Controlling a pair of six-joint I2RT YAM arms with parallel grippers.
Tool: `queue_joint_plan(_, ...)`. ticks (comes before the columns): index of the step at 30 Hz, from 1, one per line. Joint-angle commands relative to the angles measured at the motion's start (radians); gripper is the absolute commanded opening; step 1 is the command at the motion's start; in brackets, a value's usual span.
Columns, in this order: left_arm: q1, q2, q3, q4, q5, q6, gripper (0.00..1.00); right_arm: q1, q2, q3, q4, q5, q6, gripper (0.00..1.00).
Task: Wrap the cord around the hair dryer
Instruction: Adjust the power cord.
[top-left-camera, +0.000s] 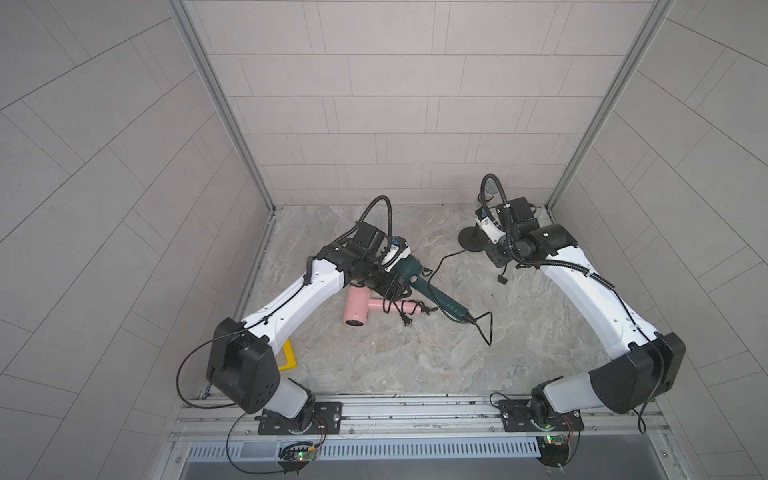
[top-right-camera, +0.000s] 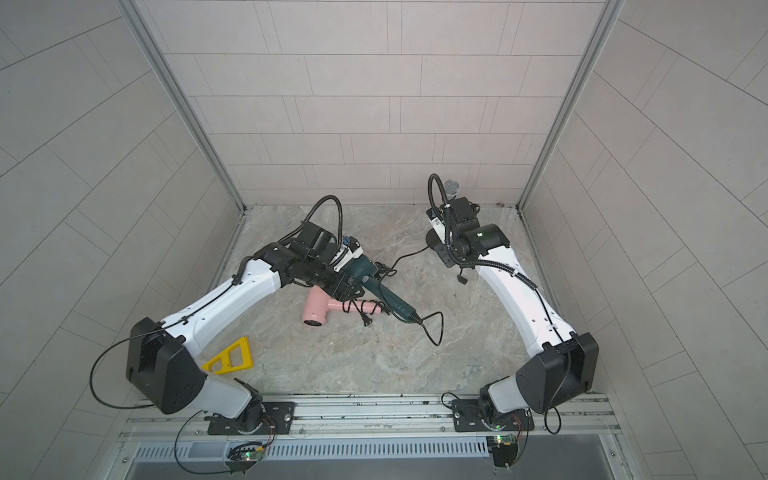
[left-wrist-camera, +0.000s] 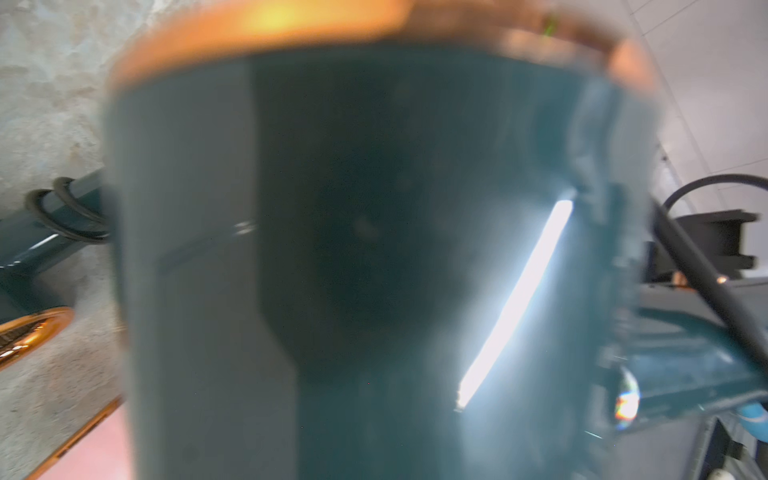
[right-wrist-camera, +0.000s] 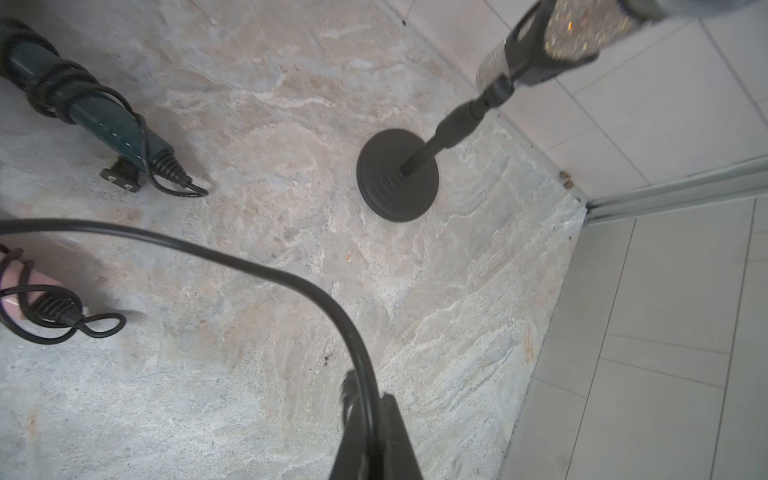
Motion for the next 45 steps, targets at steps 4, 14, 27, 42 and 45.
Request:
queue_joint_plan(4, 0.152, -0.130, -0.122, 0.303, 0.240, -0.191, 0.00, -0.038, -0.057, -0.168, 0.115, -0.033, 0.067, 0.00)
queue_joint_plan(14, 0.415, -0.186, -0.270, 0.579, 0.101, -0.534, 0.00, -0.039, -0.058, -0.365, 0.145, -0.015, 0.243, 0.00)
queue_joint_plan(27, 0.355, -0.179, -0.172, 0.477, 0.180, -0.568, 0.00, -0.026, -0.283, -0.547, 0.543, -0.572, 0.360, 0.67)
queue_joint_plan(42, 0.214, -0.177, -0.007, 0.396, 0.160, -0.632, 0.00, 0.124, -0.245, -0.813, 1.519, -0.723, 0.755, 0.63)
queue_joint_plan(45, 0.180, -0.161, 0.045, 0.348, 0.148, -0.618, 0.00, 0.173, -0.196, -0.813, 1.581, -0.675, 0.749, 0.63)
